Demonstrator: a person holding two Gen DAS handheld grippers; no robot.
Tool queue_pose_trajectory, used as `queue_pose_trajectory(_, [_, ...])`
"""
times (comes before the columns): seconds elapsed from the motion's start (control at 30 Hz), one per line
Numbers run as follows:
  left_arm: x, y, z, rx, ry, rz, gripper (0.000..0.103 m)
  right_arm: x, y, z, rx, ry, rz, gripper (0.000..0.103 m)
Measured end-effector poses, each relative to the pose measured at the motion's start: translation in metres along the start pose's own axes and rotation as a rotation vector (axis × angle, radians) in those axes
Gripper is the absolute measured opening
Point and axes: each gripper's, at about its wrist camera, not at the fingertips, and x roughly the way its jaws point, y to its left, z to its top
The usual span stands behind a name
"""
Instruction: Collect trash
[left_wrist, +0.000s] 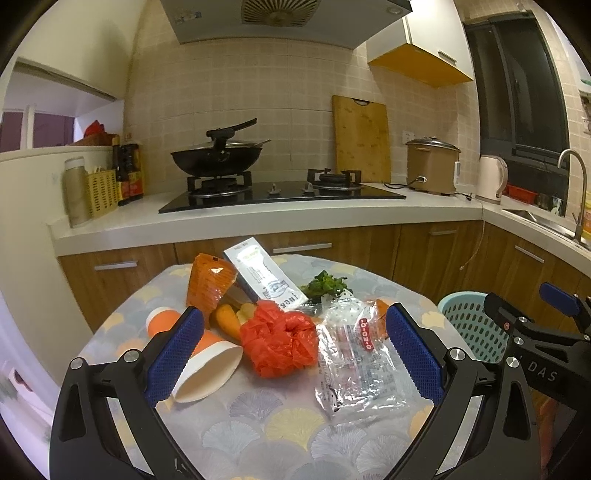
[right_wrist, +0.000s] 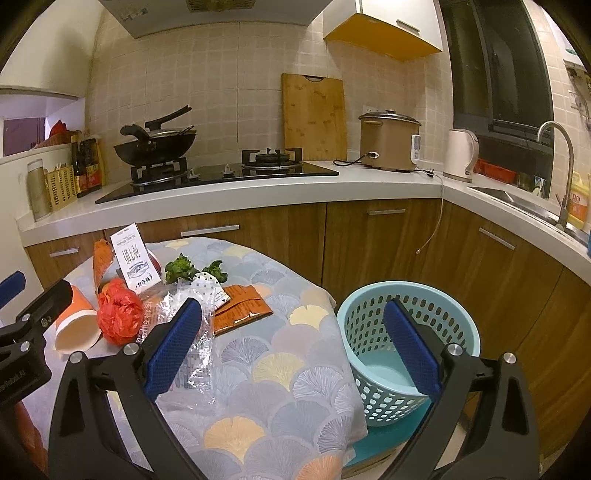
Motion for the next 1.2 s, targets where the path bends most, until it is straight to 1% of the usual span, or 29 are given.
queue_pose_trajectory(0.4, [-0.007, 0.006, 0.001, -0.011, -0.014, 0.012, 0.095, -0.007, 0.001, 0.001, -0.005, -0.004, 0.004, 0.094])
queue_pose_trajectory(0.53, [-0.015, 0.009, 0.0, -0.014, -0.032, 0.032, 0.095, -0.012, 0.003, 0.002, -0.009, -0.012, 0.008, 0.094])
queue_pose_trajectory(1.07, [-0.043, 0.019, 0.006, -0.04, -0.076, 0.055, 0.095, -0.031, 0.008, 0.003, -0.011, -0.034, 0.022, 0.093])
queue_pose_trajectory(1.2, [-0.048, 0.021, 0.008, -0.052, -0.076, 0.058, 0.095, -0.034, 0.009, 0.002, -0.014, -0.038, 0.024, 0.093])
